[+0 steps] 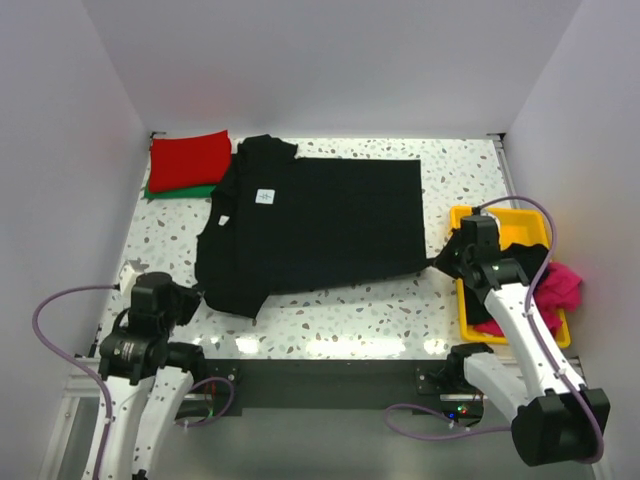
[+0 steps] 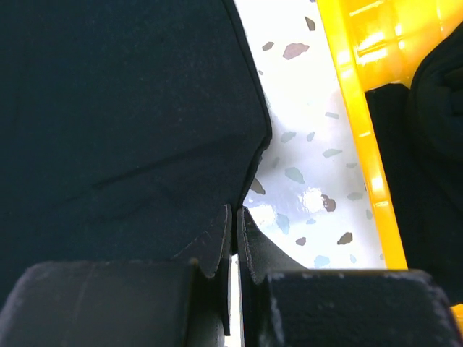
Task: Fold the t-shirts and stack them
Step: Fold the tshirt
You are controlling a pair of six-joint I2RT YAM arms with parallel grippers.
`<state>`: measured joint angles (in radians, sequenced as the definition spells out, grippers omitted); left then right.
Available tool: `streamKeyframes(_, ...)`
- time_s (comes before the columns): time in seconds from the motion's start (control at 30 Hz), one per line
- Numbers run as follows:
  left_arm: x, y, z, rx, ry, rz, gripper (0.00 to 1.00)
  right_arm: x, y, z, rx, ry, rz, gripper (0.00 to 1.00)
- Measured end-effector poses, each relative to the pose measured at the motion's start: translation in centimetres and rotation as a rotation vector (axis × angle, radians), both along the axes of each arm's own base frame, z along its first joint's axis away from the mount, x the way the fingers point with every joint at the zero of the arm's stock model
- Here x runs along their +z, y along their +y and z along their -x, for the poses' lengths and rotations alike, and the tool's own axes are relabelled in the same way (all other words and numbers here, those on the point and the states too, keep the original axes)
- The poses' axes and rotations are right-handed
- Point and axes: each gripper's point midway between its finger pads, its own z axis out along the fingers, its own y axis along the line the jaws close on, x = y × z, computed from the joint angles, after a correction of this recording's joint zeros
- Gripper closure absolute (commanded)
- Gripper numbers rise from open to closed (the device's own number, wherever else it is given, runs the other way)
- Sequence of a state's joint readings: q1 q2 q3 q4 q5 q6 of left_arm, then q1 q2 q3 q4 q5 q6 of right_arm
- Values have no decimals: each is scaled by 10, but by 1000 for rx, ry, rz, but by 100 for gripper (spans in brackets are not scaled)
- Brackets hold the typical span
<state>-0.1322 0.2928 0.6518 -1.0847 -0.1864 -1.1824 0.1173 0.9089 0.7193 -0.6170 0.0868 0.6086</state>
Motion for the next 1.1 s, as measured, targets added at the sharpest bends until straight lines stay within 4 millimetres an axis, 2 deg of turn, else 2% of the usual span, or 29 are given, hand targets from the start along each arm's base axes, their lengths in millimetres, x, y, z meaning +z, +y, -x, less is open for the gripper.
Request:
streamKeyframes(0.1, 0, -1, -16, -24, 34, -34, 100, -8, 1, -1, 2, 31, 0, 100)
streamKeyframes(0.27, -14, -8, -71, -81, 138, -92, 100, -33, 5, -14, 9, 139, 2, 100)
streamKeyframes(0.4, -37, -18, -121, -129, 197, -107, 100, -44, 10, -43, 7, 192, -2, 100)
streamKeyframes(0.53, -55, -27, -162, -161, 211, -106, 100, -47, 14, -78, -1, 196, -10, 100)
streamKeyframes(0.73, -66, -37, -222, -180, 203, -108, 100, -57, 16, -117, -23, 200, -34, 100)
streamKeyframes(0.93, -69, -41, -252, -196, 194, -116, 100, -71, 6, -128, -68, 220, -79, 100)
streamKeyframes(1.1, -55, -35, -268, -188, 155, -126, 100, -69, -6, -134, -108, 202, -94, 100)
